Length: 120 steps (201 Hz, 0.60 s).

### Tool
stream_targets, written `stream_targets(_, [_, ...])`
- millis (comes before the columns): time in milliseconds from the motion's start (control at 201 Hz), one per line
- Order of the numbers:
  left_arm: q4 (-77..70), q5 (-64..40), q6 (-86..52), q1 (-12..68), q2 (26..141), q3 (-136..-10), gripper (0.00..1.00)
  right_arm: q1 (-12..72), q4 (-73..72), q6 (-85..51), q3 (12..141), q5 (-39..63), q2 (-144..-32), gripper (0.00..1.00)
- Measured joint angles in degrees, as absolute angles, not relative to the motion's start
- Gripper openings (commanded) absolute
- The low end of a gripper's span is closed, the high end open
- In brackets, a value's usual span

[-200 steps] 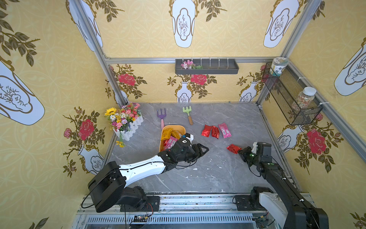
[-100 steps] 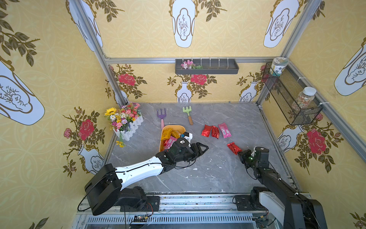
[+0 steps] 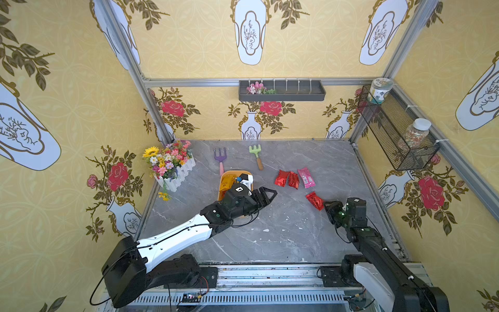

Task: Take the tea bags out of the storage box
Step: Place the tea bag at the center of the board.

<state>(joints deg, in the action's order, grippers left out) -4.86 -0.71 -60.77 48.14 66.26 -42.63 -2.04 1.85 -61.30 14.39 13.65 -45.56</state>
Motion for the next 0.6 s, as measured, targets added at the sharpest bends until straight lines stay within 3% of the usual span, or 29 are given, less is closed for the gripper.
stream_targets(120, [-0.2,0.4,-58.9,44.4,63.9,-43.7,0.79,-2.0,11.6,-59.4,17.5,10.9,-39.9,0.58])
stream_targets(199, [3.6,1.0,-57.1,42.4,63.1,-45.6,0.8,-2.0,16.8,-57.5,20.0,9.1,-38.5,0.59])
stream_targets(413, [14.0,5.4,-51.0,37.6,63.5,-52.0,0.81,0.9,22.9,-51.2,27.6,7.2,-41.4,0.54])
stream_targets(598, [20.7,8.2,-46.1,31.6,63.9,-54.0,0.8,14.5,21.4,-46.8,37.1,4.8,-52.4,0.48])
